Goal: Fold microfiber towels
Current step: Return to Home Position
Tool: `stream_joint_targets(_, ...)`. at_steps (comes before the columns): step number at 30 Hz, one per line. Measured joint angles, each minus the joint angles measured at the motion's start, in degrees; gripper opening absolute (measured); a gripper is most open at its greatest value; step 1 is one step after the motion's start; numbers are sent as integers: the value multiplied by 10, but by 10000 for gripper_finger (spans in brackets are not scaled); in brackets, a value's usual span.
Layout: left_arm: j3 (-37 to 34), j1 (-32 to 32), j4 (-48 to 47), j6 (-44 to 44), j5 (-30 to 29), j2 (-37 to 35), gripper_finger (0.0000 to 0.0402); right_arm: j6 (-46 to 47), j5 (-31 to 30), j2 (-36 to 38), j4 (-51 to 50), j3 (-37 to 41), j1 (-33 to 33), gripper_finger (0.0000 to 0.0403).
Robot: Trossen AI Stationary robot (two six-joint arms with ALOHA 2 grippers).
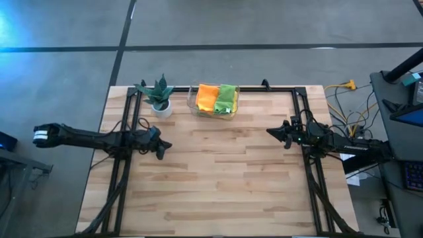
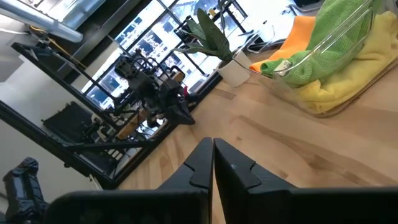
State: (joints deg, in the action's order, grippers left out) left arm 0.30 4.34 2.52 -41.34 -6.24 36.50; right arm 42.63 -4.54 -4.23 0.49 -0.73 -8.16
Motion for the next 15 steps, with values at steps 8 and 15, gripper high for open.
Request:
stream_joint_targets(8,0,0,0,0,0,32,0,0,0,0,0,0,0,9)
stream_joint_targets(15,1,0,0,0,0,64,0,0,0,0,0,0,0,9)
